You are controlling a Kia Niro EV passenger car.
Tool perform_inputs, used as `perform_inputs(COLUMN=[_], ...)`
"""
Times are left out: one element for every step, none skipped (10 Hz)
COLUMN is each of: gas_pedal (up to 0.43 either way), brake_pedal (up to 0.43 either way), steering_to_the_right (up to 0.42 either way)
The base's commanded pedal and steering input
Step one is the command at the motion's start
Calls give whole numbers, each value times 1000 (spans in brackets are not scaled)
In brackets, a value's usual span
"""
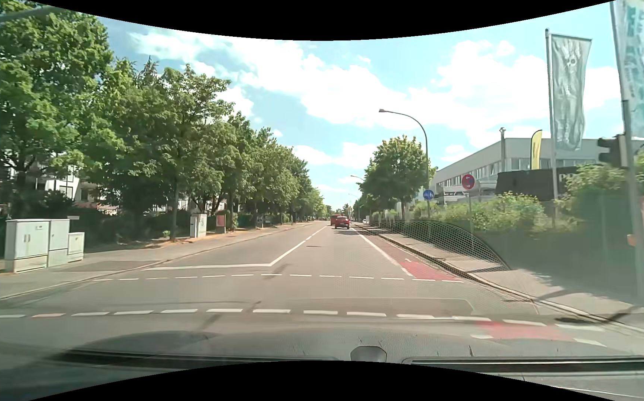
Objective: Follow the waypoints while adhering to traffic rules and regulations
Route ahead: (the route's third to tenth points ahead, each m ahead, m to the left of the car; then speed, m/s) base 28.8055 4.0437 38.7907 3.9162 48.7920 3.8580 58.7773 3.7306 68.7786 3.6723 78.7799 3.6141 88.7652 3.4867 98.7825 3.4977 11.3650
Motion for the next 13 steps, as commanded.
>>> perform_inputs(gas_pedal=[220,189,189,189,189,177,157,138,138,118,98,98,98], brake_pedal=[6,6,6,6,6,6,6,6,6,6,6,6,6], steering_to_the_right=[-5,-5,-4,-5,-5,-4,-4,-4,-4,-4,-4,-3,-3])
